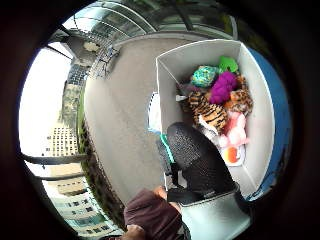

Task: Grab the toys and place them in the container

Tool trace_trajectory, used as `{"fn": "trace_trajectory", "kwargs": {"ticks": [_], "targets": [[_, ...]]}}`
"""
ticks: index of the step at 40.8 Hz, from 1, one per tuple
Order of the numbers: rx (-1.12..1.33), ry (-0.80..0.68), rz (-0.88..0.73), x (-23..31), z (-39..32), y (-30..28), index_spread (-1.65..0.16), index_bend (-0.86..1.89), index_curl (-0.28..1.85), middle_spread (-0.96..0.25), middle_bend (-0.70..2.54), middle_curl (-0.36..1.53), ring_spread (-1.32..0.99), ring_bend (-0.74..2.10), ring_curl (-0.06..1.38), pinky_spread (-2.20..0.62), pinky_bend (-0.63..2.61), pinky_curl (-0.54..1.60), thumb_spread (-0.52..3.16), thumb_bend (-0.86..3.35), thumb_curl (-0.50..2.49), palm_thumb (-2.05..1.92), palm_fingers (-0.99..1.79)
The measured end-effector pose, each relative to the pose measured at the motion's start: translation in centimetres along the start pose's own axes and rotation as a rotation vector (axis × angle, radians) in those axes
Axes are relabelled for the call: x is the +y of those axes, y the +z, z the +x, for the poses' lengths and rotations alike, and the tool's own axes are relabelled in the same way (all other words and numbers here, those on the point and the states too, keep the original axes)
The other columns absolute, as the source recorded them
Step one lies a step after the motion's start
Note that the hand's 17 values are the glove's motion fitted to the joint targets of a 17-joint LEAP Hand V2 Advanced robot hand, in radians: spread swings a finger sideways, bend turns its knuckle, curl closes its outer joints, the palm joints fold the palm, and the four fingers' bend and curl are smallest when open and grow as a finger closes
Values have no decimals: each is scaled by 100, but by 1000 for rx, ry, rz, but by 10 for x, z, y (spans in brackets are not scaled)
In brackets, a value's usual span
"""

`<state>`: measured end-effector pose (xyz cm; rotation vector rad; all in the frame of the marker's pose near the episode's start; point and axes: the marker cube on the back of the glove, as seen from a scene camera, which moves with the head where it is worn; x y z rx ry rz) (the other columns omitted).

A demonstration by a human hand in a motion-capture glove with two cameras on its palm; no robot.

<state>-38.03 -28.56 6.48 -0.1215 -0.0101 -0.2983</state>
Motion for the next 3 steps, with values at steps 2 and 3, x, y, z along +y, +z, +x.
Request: {"fn": "trace_trajectory", "kwargs": {"ticks": [2,3], "targets": [[3,10,1,2,7,0,-16,12,27,1,15,30,-1,50,33,5,91,35,127,-2,32,-2,-13],[4,15,2,3,10,0,-16,12,26,1,16,30,-1,49,33,5,91,35,127,-2,32,-1,-13]]}}
